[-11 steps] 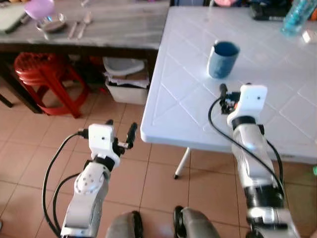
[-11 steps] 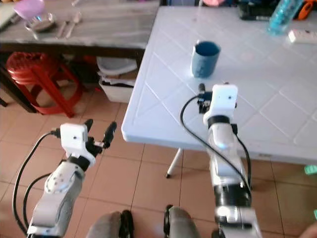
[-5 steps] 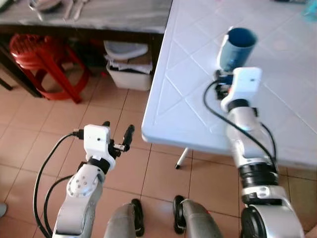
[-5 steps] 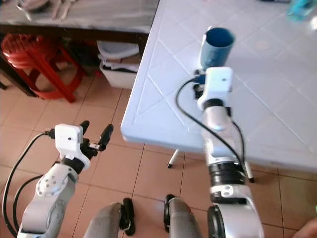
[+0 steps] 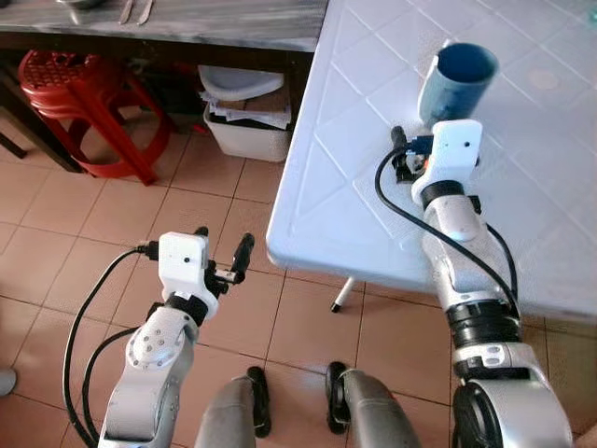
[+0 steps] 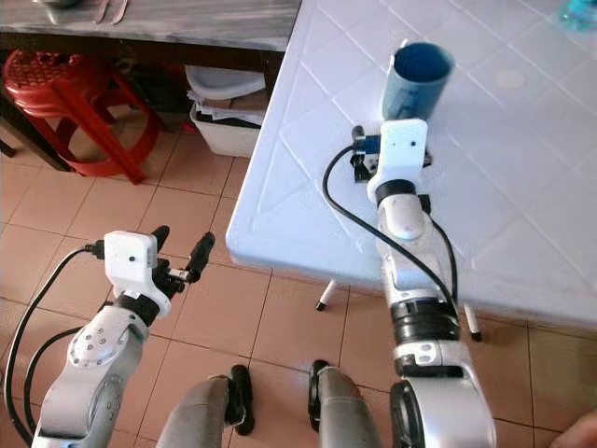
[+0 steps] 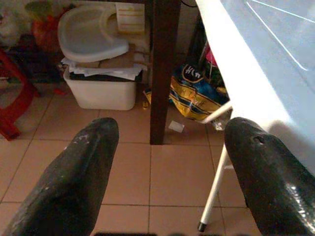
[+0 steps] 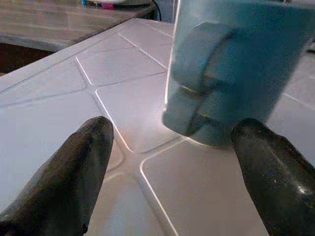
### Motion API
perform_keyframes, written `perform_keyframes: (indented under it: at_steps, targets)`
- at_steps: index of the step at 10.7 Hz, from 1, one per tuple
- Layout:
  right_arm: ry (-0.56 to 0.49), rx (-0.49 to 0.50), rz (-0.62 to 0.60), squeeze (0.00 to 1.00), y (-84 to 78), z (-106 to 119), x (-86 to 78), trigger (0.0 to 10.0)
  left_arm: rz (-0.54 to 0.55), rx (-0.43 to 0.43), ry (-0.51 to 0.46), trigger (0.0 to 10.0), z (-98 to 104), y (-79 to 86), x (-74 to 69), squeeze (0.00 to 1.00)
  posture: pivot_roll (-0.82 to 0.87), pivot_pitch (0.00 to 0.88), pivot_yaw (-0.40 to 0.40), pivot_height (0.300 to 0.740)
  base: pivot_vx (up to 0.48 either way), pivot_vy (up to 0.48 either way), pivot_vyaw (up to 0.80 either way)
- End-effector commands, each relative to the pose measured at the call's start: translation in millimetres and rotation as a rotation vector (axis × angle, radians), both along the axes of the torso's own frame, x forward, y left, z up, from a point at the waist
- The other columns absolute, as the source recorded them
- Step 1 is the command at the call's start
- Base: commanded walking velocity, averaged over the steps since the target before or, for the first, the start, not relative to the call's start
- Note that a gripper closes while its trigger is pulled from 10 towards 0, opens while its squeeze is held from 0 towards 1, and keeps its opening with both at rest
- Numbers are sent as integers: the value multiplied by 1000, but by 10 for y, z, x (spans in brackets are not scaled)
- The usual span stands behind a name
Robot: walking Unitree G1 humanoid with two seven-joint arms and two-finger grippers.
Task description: Setting the table
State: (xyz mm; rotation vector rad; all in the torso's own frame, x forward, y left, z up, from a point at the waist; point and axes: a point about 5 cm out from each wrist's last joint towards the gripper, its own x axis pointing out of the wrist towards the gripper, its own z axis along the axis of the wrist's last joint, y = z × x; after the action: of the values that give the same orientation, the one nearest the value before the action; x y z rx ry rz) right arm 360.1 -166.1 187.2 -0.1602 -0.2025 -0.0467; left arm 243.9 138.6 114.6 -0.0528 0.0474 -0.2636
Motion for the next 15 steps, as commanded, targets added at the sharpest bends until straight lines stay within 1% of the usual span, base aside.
perform_keyframes:
  at_steps: [1, 4, 7, 10, 12, 14, 15]
  targets:
    - [-29, -15, 6, 0, 36, 70, 17, 10000, 5, 3, 9, 10000, -6, 7, -18, 0, -7, 291, 70, 740, 0, 0, 0]
    - [-62, -20, -44, 0, -10, 166, 46, 10000, 6, -7, 8, 10000, -8, -13, -7, 0, -8, 291, 67, 740, 0, 0, 0]
    - [-71, -14, -86, 0, -138, 228, 95, 10000, 5, -7, 6, 10000, -1, -3, -9, 0, -4, 295, 72, 740, 0, 0, 0]
    - [-89, -21, -145, 0, -255, 268, 88, 10000, -1, -3, 6, 10000, 2, 4, -8, 0, -3, 297, 81, 740, 0, 0, 0]
    - [-91, -23, -178, 0, -286, 251, 76, 10000, -5, 0, 6, 10000, 4, 10, -2, 0, -2, 299, 85, 740, 0, 0, 0]
    - [-95, -32, -180, 0, -285, 253, 88, 10000, -5, 2, 6, 10000, 4, 11, 10, 0, 0, 297, 86, 740, 0, 0, 0]
    - [-106, -36, -168, 0, -272, 291, 129, 1137, -3, 4, 7, 10000, 1, 8, 17, 0, 0, 293, 83, 740, 0, 0, 0]
